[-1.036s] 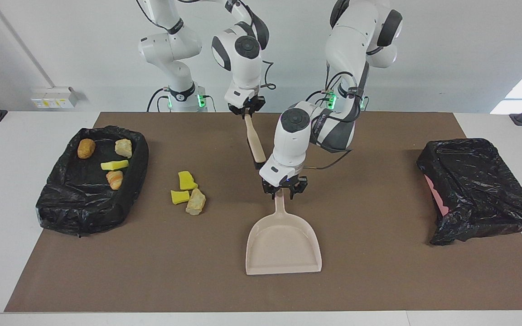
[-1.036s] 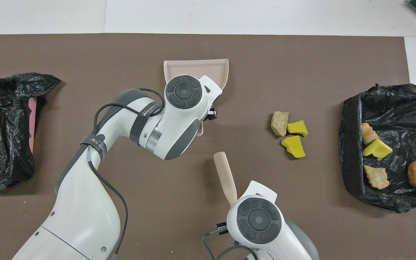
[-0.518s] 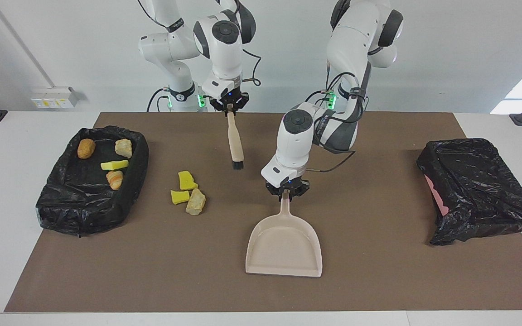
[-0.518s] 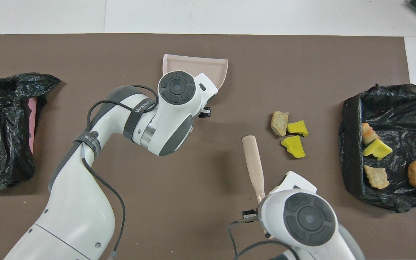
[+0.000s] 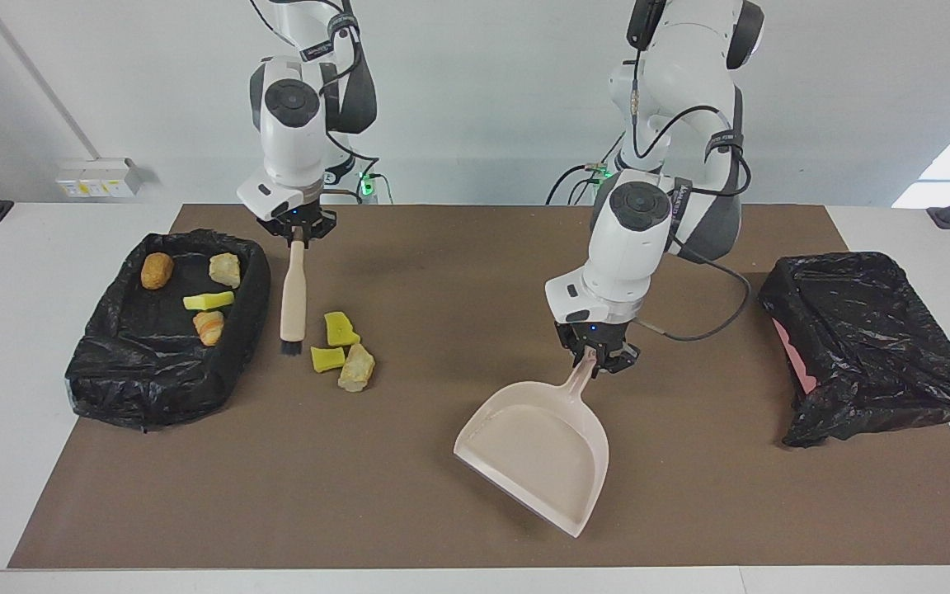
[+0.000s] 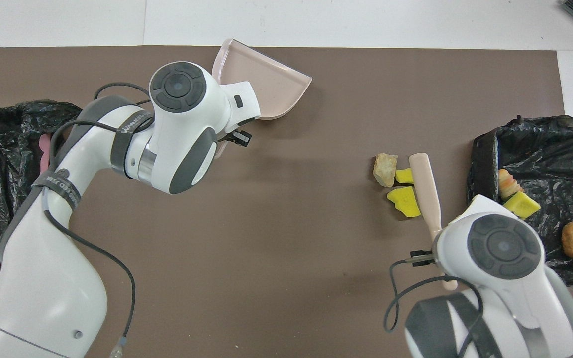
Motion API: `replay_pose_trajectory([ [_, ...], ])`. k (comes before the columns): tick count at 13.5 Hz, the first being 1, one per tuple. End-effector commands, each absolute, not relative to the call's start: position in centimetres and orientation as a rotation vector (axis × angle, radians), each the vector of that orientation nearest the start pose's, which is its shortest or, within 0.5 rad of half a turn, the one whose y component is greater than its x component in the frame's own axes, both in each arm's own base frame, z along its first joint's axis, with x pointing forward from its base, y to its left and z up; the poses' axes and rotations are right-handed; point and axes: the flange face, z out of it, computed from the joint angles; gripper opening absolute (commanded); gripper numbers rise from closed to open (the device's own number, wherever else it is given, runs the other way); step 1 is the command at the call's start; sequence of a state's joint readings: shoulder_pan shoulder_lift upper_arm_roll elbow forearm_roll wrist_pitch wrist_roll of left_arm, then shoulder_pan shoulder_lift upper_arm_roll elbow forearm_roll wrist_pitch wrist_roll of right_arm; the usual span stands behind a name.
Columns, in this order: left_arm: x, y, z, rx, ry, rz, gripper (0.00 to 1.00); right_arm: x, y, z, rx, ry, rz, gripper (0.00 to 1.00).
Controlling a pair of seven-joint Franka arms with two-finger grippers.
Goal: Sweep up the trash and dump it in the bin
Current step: 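Place the dustpan by the scraps while the right gripper brings the brush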
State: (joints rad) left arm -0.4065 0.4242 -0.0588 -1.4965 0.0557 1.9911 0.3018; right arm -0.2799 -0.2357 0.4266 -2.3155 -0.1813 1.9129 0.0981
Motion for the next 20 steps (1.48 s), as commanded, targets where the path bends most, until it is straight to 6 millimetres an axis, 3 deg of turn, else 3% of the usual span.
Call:
replay_pose_trajectory([
  [1,58.8,-29.5,44.8,-2.736,1.463,-0.025,0.00,46.5,5.7,39.6,-3.424,-0.265,0.285,0.00],
  [4,56.4,-29.0,43.4,-2.530,1.796,0.023,0.00,47.1,5.3,38.4,-3.440,-0.298,0.285,0.00],
  [7,54.0,-31.0,42.2,-2.429,1.904,0.021,0.00,47.4,3.6,36.3,-3.417,-0.261,0.340,0.00],
  [11,51.8,-33.8,39.7,-2.331,1.974,0.059,0.00,48.3,4.8,32.8,-3.367,-0.225,0.304,0.00],
  [13,51.5,-34.0,38.8,-2.341,1.965,0.081,0.00,48.5,6.3,31.7,-3.350,-0.292,0.337,0.00],
  [15,51.3,-34.0,38.5,-2.362,1.938,0.089,0.00,48.2,9.1,31.0,-3.325,-0.379,0.340,0.00],
  [17,49.5,-36.5,38.2,-2.370,1.925,0.083,0.00,47.8,12.5,31.3,-3.256,-0.379,0.334,0.00],
  [20,47.7,-39.6,35.2,-2.389,1.903,0.098,0.00,48.4,16.3,32.2,-3.130,-0.332,0.375,0.00],
])
